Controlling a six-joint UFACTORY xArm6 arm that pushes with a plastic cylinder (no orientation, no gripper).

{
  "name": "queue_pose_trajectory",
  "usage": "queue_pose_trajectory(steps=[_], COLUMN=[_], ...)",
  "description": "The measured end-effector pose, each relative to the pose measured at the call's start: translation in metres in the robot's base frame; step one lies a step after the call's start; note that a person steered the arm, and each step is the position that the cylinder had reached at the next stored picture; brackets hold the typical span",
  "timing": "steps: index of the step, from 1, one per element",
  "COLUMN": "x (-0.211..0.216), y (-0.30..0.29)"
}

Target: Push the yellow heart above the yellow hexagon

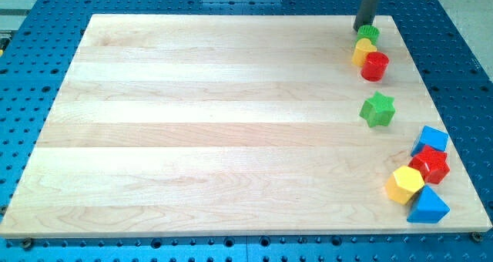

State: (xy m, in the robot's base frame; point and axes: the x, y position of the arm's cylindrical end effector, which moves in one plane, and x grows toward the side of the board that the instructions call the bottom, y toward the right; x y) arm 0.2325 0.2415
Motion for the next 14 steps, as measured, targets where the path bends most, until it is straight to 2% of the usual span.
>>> queue_pose_trajectory(steps=[1,4,5,7,9,11,12,13,14], x=[0.006,0.019,0.007,0.014,0.083,0.082,0.088,0.146,0.184], y=[0.025,0.025,0.021,-0.029,-0.031,-0.035,-0.056,-0.068,-0.091])
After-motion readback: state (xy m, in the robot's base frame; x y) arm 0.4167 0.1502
